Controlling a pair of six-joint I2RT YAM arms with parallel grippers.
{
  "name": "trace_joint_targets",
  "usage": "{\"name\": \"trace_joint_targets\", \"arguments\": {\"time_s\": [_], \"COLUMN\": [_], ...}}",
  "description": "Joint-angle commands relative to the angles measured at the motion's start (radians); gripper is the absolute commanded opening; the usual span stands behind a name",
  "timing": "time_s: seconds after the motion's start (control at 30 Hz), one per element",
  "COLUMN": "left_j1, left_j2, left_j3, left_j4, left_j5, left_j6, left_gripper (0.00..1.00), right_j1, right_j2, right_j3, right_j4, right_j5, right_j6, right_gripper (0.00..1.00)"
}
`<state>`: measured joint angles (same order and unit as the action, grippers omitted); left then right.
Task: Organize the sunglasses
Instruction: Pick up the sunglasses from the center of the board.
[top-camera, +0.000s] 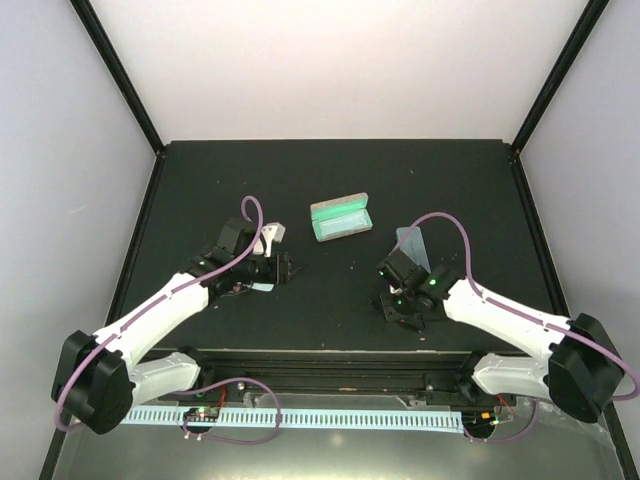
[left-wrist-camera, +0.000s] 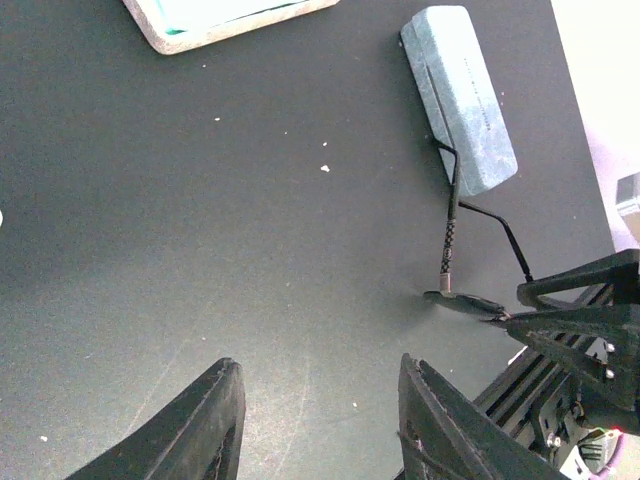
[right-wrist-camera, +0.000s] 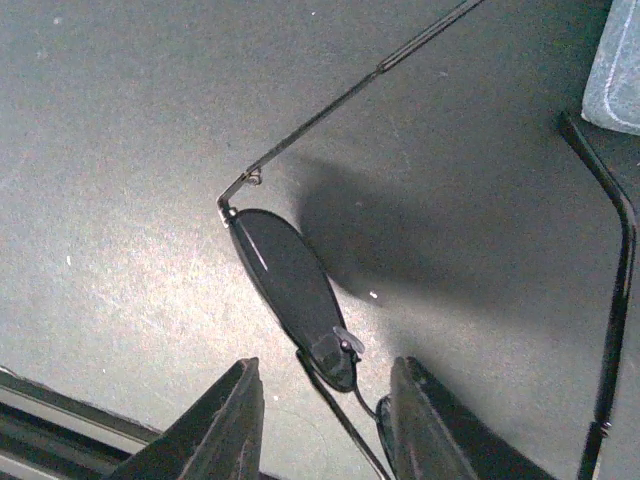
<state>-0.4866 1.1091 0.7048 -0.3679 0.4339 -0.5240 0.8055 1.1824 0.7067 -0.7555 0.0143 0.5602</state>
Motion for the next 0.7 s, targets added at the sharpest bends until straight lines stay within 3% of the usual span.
{"name": "trace_joint_targets", "arguments": {"time_s": [0.0, 0.4, 0.67], "left_j1": [0.001, 0.007, 0.010], "left_j2": [0.022, 0.073, 0.072], "left_j3": [0.049, 0.068, 0.061], "left_j4": [-0.036, -0.043, -0.037], "left_j5": [-0.012, -0.009, -0.011], "left_j6": [0.025, 0.050, 0.049], "left_gripper": [0.43, 0.42, 0.42], "right_j1": [0.044, 0.103, 0.107], "right_j2": [0.069, 0.166, 0.226], "right_j3": [0.081, 0.113, 0.119], "right_j4": [-0.133, -0.184, -0.160], "right_j5": [0.060, 0.121, 0.121], "right_j6": [0.001, 0.006, -0.022], "right_gripper": [0.38, 0.37, 0.16]}}
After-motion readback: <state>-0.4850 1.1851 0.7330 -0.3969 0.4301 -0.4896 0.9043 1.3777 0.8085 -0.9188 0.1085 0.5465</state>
